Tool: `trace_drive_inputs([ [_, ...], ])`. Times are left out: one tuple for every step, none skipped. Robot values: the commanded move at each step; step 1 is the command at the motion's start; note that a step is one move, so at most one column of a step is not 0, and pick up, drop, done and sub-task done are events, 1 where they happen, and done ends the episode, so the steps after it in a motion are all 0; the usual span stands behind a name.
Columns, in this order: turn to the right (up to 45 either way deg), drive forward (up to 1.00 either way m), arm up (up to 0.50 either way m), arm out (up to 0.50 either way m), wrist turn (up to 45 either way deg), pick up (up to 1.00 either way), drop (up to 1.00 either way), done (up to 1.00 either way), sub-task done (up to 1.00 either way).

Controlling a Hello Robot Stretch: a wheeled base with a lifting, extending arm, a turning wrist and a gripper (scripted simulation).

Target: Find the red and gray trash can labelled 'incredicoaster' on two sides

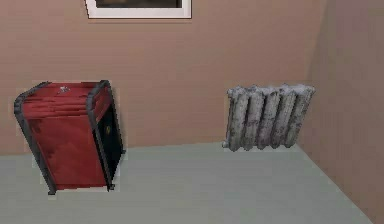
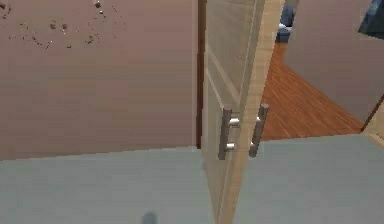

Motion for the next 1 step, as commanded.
trace_drive_inputs([
  [0.0, 0.05, 0.0, 0.0, 0.0, 0.0, 0.0, 0.0, 0.0],
])
